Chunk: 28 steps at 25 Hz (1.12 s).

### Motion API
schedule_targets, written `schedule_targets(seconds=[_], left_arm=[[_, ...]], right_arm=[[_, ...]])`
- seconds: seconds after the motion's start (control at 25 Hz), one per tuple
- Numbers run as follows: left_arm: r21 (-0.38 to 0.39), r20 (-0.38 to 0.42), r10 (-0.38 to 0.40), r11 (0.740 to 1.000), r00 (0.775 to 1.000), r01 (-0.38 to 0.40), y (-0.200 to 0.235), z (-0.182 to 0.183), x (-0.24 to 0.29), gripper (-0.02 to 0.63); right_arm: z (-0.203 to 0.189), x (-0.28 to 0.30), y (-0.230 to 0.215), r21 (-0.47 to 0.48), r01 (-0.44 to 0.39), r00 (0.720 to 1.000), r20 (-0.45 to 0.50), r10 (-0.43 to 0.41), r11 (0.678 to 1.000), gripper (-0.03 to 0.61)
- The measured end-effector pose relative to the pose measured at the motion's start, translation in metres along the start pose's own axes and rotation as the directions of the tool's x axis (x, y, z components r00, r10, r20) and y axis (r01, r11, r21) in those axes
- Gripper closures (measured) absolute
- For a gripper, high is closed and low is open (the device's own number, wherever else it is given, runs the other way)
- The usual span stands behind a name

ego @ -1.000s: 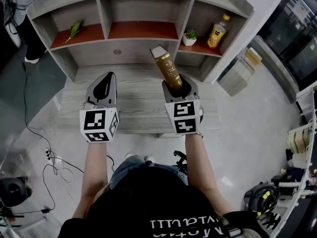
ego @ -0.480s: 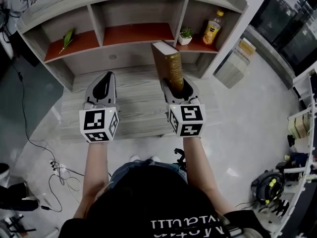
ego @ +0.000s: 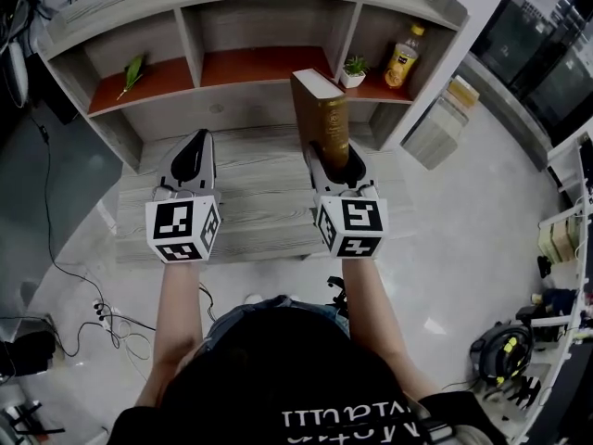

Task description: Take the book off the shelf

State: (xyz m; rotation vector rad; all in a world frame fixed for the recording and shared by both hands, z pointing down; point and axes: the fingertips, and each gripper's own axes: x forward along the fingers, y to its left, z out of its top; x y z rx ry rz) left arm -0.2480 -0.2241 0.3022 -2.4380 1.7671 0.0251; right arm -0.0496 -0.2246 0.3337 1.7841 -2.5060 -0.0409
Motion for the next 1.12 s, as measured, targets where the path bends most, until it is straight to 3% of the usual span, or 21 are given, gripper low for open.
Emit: schedule_targets(seconds=[0.2, 1.12], left_arm=[[0.006, 0.012, -0.004, 1.000, 1.000, 0.004, 0.001, 0.005, 0.000, 0.603], [0.034, 0.010, -0.047, 0.998, 0.999, 0.047, 0.000, 0.012, 0.004, 0.603]], right_arm=[[0.002, -0.001, -0.001, -0.046, 0.017, 1.000, -0.003, -0.017, 0.999, 0.350], [0.016, 0.005, 0.008, -0.060, -0.007, 1.000, 0.009, 0.008, 0.998, 0.350]])
